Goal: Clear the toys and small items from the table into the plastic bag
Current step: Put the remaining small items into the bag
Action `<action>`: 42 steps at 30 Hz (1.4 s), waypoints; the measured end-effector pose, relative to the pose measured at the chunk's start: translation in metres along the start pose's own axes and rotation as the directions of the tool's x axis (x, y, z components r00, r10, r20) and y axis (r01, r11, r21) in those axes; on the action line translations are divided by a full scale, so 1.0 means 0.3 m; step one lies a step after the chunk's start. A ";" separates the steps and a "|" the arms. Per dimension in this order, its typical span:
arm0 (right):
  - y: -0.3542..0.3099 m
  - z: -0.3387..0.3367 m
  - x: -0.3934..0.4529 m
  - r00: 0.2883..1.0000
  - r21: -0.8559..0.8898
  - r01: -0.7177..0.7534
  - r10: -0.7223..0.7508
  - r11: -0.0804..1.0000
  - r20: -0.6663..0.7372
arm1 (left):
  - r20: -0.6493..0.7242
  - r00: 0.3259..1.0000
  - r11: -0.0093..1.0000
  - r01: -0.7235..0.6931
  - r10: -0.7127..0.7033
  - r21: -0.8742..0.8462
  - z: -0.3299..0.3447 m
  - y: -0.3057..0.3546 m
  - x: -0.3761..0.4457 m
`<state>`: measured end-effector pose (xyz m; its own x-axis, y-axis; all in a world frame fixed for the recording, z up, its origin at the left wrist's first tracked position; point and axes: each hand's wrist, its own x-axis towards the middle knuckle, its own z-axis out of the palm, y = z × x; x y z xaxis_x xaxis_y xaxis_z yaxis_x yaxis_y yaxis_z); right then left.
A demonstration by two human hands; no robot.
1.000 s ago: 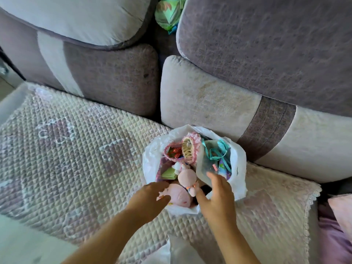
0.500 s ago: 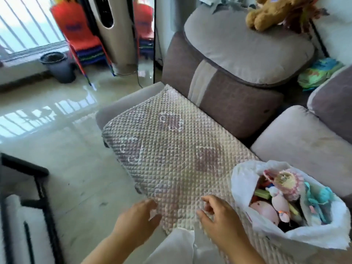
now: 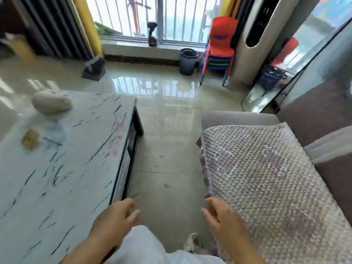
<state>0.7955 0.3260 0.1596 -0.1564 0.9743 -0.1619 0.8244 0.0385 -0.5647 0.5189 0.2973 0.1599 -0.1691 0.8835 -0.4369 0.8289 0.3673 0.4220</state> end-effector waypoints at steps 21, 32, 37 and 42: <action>-0.584 0.230 1.024 0.690 0.052 0.620 -0.576 0.783 0.439 | -0.204 0.699 0.675 0.506 -0.686 -0.537 -0.311 -0.175 0.325; -0.941 0.449 1.369 0.515 0.127 0.733 -0.666 0.669 0.539 | -0.207 0.568 0.538 0.512 -0.797 -0.669 -0.441 -0.351 0.584; -1.117 0.605 1.533 0.458 0.120 0.760 -0.657 0.639 0.599 | -0.196 0.535 0.493 0.496 -0.822 -0.714 -0.535 -0.522 0.778; -1.265 0.793 1.665 0.416 0.132 0.767 -0.643 0.628 0.643 | -0.152 0.490 0.420 0.501 -0.859 -0.757 -0.606 -0.687 0.967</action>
<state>0.2752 0.7453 0.1006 -0.9450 0.2377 -0.2249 0.3260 0.7421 -0.5856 0.2021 0.5307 0.0906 -0.8756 0.1615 -0.4553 -0.1405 0.8165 0.5599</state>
